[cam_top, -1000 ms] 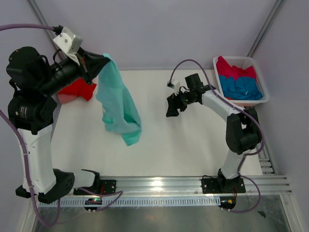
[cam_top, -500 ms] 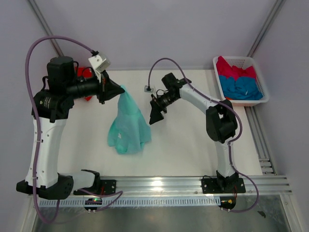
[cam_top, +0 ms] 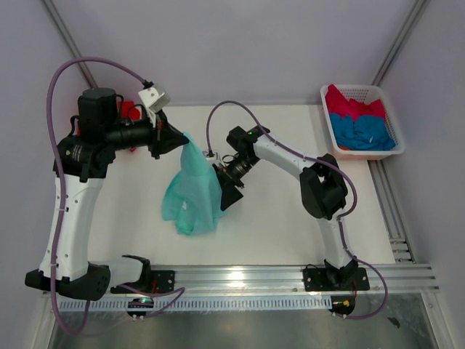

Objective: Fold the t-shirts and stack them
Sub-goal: Flatten the tshirt out

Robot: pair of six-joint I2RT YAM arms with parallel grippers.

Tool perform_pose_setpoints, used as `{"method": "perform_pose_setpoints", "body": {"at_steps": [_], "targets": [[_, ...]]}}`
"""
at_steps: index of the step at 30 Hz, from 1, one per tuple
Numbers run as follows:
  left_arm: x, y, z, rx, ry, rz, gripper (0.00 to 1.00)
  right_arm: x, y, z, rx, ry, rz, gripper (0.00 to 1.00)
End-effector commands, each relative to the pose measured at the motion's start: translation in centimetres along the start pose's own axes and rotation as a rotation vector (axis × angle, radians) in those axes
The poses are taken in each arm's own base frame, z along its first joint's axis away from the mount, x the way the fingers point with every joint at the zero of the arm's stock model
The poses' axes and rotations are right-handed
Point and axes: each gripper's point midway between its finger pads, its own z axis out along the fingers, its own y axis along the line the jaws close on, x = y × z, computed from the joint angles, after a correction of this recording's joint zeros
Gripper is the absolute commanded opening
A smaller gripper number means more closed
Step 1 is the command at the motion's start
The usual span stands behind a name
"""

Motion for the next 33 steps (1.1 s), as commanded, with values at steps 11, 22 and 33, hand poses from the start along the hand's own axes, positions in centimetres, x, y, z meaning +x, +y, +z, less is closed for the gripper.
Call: {"method": "perform_pose_setpoints", "body": {"at_steps": [11,22,33], "targets": [[-0.9,0.8,-0.3,-0.043,-0.032,0.069,0.0,0.5,-1.8,3.0,0.135,0.049,-0.031,0.08],[0.0,2.3,-0.1,-0.116,-0.022,0.094,0.0,-4.8,-7.8,-6.3,0.801,-0.053,-0.024,0.03],[1.1,4.6,0.4,-0.215,-0.021,0.069,0.0,-10.4,-4.6,-27.1,1.553,-0.42,-0.031,0.03]]}}
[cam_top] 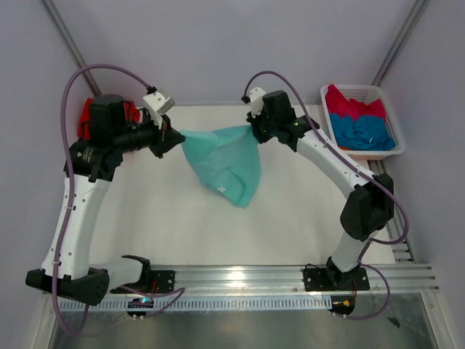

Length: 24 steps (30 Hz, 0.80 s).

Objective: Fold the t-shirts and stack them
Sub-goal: Flatten the tshirt out

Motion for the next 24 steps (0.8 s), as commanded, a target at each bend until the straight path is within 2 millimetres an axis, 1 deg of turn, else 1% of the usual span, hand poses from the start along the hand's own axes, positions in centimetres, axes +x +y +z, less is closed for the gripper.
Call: {"method": "perform_pose_setpoints", "body": {"at_steps": [1,3,5,7,8,9,10,11,12,13,14,15,16,17,18,20,21,22,23,24], "targets": [[-2.1,0.8,-0.6,-0.058,-0.08,0.045,0.0,-7.3,-4.0,-6.7,0.276,-0.235,-0.01,0.03],[-2.1,0.9,-0.4,-0.057,-0.081,0.039,0.0,-8.0,-4.8,-8.3,0.327,-0.253,-0.01,0.03],[-2.0,1.1,-0.1,-0.058,-0.081,0.028,0.0,-8.4,-5.1,-9.8,0.349,-0.264,-0.003,0.03],[-1.9,1.2,0.0,-0.06,-0.08,0.027,0.0,-8.1,-4.7,-10.7,0.344,-0.249,0.019,0.03],[-1.8,1.2,0.0,-0.063,-0.076,0.026,0.0,-8.1,-4.5,-11.7,0.34,-0.258,0.027,0.03],[-1.8,1.3,0.0,-0.066,-0.076,0.029,0.0,-7.1,-3.9,-11.7,0.324,-0.234,0.028,0.03],[-1.7,1.4,0.0,-0.068,-0.073,0.029,0.0,-6.8,-2.6,-11.8,0.291,-0.228,0.026,0.03],[-1.7,1.4,0.0,-0.069,-0.072,0.037,0.0,-6.4,-1.5,-12.3,0.254,-0.226,0.016,0.03],[-1.5,1.4,0.0,-0.069,-0.068,0.037,0.0,-5.8,-0.4,-12.0,0.209,-0.206,0.006,0.03],[-1.4,1.5,0.1,-0.071,-0.064,0.037,0.0,-4.4,2.0,-11.7,0.093,-0.156,0.006,0.03],[-1.3,1.6,0.2,-0.071,-0.06,0.037,0.0,-3.6,3.9,-11.5,-0.008,-0.128,0.003,0.03],[-1.3,1.6,0.3,-0.068,-0.061,0.038,0.0,-1.6,5.9,-11.1,-0.125,-0.06,-0.022,0.03],[-1.4,1.7,0.3,-0.068,-0.061,0.039,0.0,-0.6,8.0,-11.1,-0.241,-0.03,-0.058,0.03],[-1.4,1.6,0.4,-0.063,-0.063,0.039,0.0,0.3,10.5,-11.3,-0.395,-0.007,-0.091,0.03],[-1.5,1.6,0.5,-0.062,-0.064,0.036,0.0,2.5,11.6,-11.0,-0.476,0.083,-0.087,0.03],[-1.7,1.6,0.5,-0.055,-0.066,0.038,0.0,3.9,12.8,-10.7,-0.56,0.121,-0.092,0.03],[-1.9,1.6,0.4,-0.056,-0.07,0.041,0.0,5.1,13.2,-10.4,-0.588,0.147,-0.098,0.03],[-2.0,1.6,0.5,-0.054,-0.069,0.04,0.0,5.4,13.4,-10.3,-0.604,0.149,-0.104,0.03],[-2.0,1.6,0.5,-0.052,-0.068,0.039,0.0,5.8,13.5,-10.2,-0.612,0.154,-0.105,0.13],[-2.2,1.5,0.5,-0.048,-0.072,0.04,0.0,6.4,14.0,-10.3,-0.653,0.162,-0.124,0.32]]}}
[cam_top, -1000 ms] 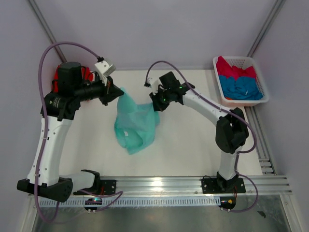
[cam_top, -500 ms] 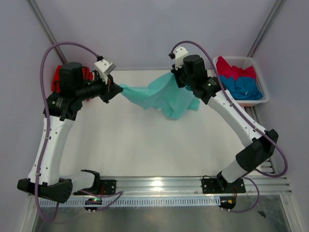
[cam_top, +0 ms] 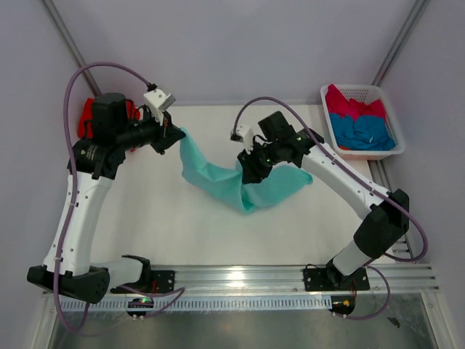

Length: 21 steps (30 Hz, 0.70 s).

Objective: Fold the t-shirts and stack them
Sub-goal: Flatten the tshirt out

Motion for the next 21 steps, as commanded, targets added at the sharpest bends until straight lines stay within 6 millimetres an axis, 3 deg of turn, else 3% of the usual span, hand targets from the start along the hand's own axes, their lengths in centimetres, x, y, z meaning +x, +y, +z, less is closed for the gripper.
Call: {"method": "perform_pose_setpoints", "body": {"at_steps": [1,5,8,10,11,12,13,14,16,21], "targets": [[-2.0,0.2,-0.2,0.0,-0.054,0.045,0.0,1.7,3.2,0.3,-0.204,0.031,-0.042,0.46],[-2.0,0.1,-0.3,0.004,-0.05,0.049,0.0,2.7,1.8,1.2,-0.145,0.051,-0.056,0.71],[-1.7,0.2,-0.2,0.006,-0.043,0.051,0.0,4.0,-1.6,2.0,0.033,0.076,-0.024,0.71],[-1.4,0.3,-0.2,-0.002,-0.036,0.051,0.0,4.1,-5.6,1.8,0.243,0.061,0.012,0.71],[-1.0,0.4,-0.1,-0.004,-0.029,0.048,0.0,5.1,-7.2,1.8,0.323,0.076,0.042,0.71],[-0.8,0.5,0.0,-0.01,-0.025,0.041,0.0,5.0,-8.9,1.7,0.406,0.056,0.059,0.71],[-0.5,0.5,0.2,-0.011,-0.02,0.039,0.0,6.0,-11.5,0.5,0.548,0.074,0.12,0.71],[-0.4,0.5,0.2,-0.009,-0.018,0.039,0.0,6.8,-12.9,0.3,0.605,0.087,0.164,0.71],[0.2,0.6,0.5,-0.003,-0.006,0.03,0.0,8.4,-15.4,-0.7,0.66,0.106,0.269,0.71],[0.7,0.5,0.8,0.005,-0.002,0.027,0.0,12.2,-18.1,-1.0,0.71,0.161,0.424,0.71]]}}
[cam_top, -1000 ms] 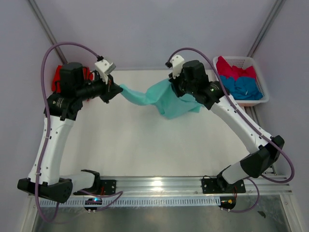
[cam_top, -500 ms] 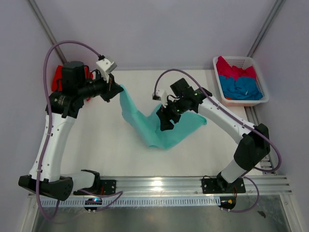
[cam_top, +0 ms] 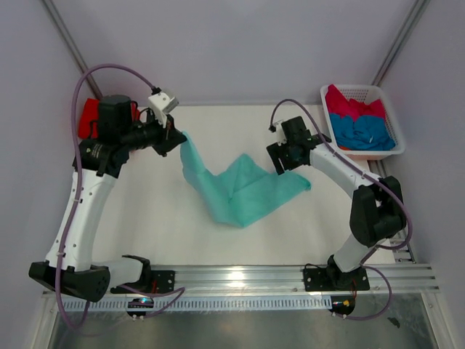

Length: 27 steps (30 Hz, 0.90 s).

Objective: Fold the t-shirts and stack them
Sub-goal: Flatten the tshirt out

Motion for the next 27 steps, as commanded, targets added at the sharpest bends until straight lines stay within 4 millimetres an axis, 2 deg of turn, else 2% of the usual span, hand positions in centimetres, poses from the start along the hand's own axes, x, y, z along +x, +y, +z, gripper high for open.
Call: {"method": "perform_pose_setpoints", "body": {"at_steps": [1,7,9,15,16,17,19,22,27], "targets": [[-1.0,0.2,-0.2,-0.006,-0.041,0.047,0.0,0.5,-2.7,1.1,0.121,0.009,0.101,0.71],[0.4,0.7,0.2,-0.026,-0.014,0.05,0.0,4.1,-3.2,2.3,0.104,0.116,0.144,0.71],[0.8,0.9,0.3,-0.034,-0.005,0.047,0.0,4.5,-4.4,2.1,0.103,0.122,0.189,0.71],[1.8,0.9,0.4,-0.039,0.007,0.045,0.0,5.6,-7.3,0.1,0.152,0.094,0.279,0.71],[1.9,0.9,0.5,-0.036,0.007,0.046,0.0,6.4,-7.8,0.0,0.179,0.099,0.286,0.71],[2.0,0.8,0.5,-0.034,0.009,0.042,0.0,5.8,-8.4,-0.8,0.199,0.057,0.291,0.71],[1.8,0.8,0.5,-0.032,0.004,0.044,0.0,6.0,-9.1,-1.4,0.225,0.04,0.307,0.71],[1.8,0.9,0.7,-0.029,0.004,0.04,0.0,6.5,-9.0,-2.1,0.22,0.036,0.319,0.71],[1.7,0.9,0.9,-0.022,-0.001,0.036,0.0,7.2,-7.6,-2.4,0.145,0.057,0.304,0.7]]}}
